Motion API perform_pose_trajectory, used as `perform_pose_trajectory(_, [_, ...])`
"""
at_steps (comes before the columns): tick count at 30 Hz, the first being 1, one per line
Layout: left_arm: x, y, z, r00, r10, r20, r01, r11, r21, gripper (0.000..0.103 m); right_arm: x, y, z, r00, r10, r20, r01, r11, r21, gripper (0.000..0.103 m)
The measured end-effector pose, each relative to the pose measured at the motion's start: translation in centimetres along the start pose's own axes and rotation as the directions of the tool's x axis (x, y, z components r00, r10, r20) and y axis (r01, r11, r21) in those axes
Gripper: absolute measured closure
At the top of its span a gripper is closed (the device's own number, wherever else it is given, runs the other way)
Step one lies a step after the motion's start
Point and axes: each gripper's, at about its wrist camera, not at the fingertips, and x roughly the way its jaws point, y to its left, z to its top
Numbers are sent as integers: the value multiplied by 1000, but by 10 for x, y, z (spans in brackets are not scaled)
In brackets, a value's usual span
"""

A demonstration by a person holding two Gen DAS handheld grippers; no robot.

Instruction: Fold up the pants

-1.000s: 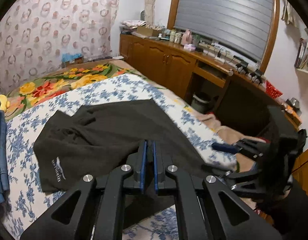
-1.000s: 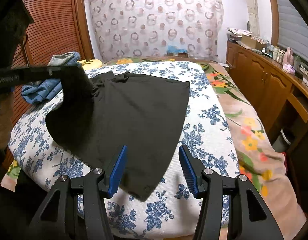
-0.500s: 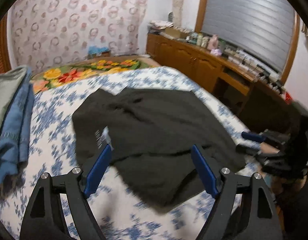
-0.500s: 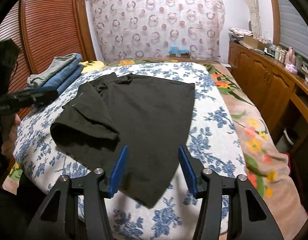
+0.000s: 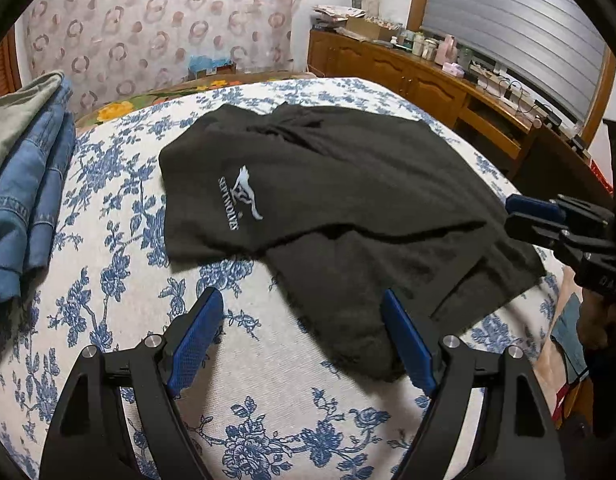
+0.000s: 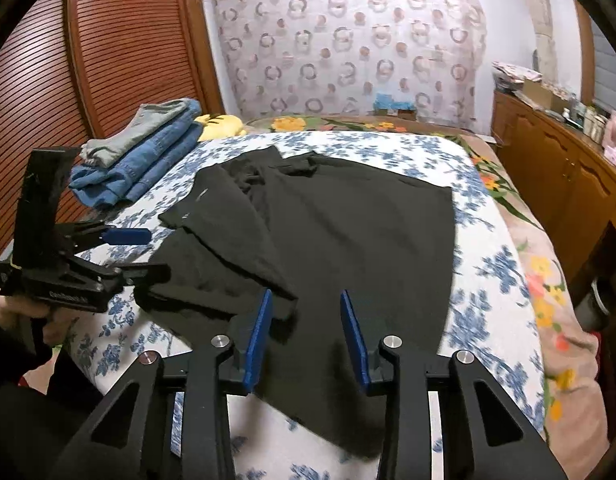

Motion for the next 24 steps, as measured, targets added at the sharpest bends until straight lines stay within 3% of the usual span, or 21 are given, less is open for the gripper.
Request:
perform_pose_trajectory(7, [-1,1,-4,1000,3,20,-3,1000,-1,21,28,2,6,998,32,-56,-33,999,-17,69])
perform_pose_trajectory(14, [-8,7,-6,999,-31,41,33,999,-34,21,42,3,14,995,36,-88,-39,999,-31,84])
perform_pose_trajectory(18, [-10,11,-5,998,-29,62,33,998,-59,21,34,12,16,999,12,-50,-14,999,-43,97])
perform_pose_trajectory(24, [-17,14,-5,993,-23,113,31,997,-70,21,6,23,16,998,-20,64,24,997,-70,99])
